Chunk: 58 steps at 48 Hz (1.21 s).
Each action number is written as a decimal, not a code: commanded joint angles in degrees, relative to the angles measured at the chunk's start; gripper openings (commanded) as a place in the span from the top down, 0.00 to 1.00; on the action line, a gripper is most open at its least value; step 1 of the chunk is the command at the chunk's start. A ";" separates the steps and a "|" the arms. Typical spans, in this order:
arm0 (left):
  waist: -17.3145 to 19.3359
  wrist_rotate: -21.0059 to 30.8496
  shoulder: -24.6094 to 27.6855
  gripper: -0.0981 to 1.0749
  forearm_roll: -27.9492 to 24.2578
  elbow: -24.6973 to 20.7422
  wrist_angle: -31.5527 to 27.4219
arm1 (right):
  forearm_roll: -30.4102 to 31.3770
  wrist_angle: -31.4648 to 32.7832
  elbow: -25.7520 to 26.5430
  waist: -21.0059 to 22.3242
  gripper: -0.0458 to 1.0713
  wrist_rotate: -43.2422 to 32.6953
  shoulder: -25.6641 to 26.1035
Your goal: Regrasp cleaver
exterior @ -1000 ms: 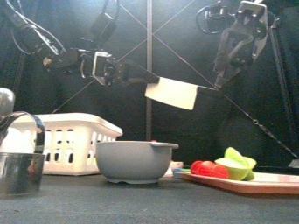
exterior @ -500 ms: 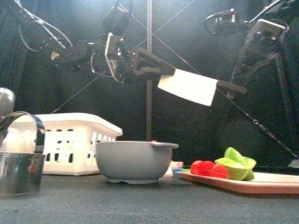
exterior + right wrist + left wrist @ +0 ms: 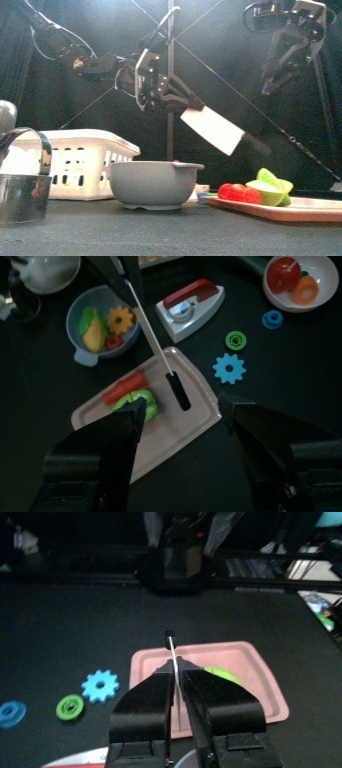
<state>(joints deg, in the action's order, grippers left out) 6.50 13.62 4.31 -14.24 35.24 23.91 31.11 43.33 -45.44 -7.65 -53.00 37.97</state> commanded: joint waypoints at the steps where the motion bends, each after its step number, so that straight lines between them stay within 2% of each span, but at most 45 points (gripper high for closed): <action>1: 0.18 0.18 -1.58 0.48 -3.60 -5.01 -9.67 | 0.00 -0.09 1.49 1.41 0.14 -0.44 0.26; 5: 0.26 0.44 -1.49 0.48 -6.68 -5.98 -10.02 | 0.18 -0.44 0.70 1.41 0.14 -0.35 0.26; 10: 0.35 0.53 -1.41 0.48 -7.03 -5.27 -6.86 | -0.09 -0.53 -0.35 1.05 0.14 -0.53 0.70; 18: 1.41 0.53 -1.23 0.48 -8.26 -1.58 6.86 | -0.35 -1.93 -2.90 -0.26 0.14 -0.70 1.49; 22: 1.93 0.62 -1.14 0.48 -9.14 -0.09 11.07 | -0.35 -4.48 -3.69 -0.53 0.14 -0.70 1.49; 37: 1.76 0.35 -0.18 0.48 -7.73 0.70 12.22 | 0.53 -16.79 -6.33 -0.18 0.14 -0.70 -0.35; 58: 1.58 0.26 0.70 0.48 -7.91 0.88 15.56 | -2.11 -16.96 -8.35 -0.18 0.14 -0.70 -3.87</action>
<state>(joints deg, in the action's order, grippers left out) 8.17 13.97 5.45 -22.15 36.74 38.50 29.36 26.81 -54.23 -7.91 -53.61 34.54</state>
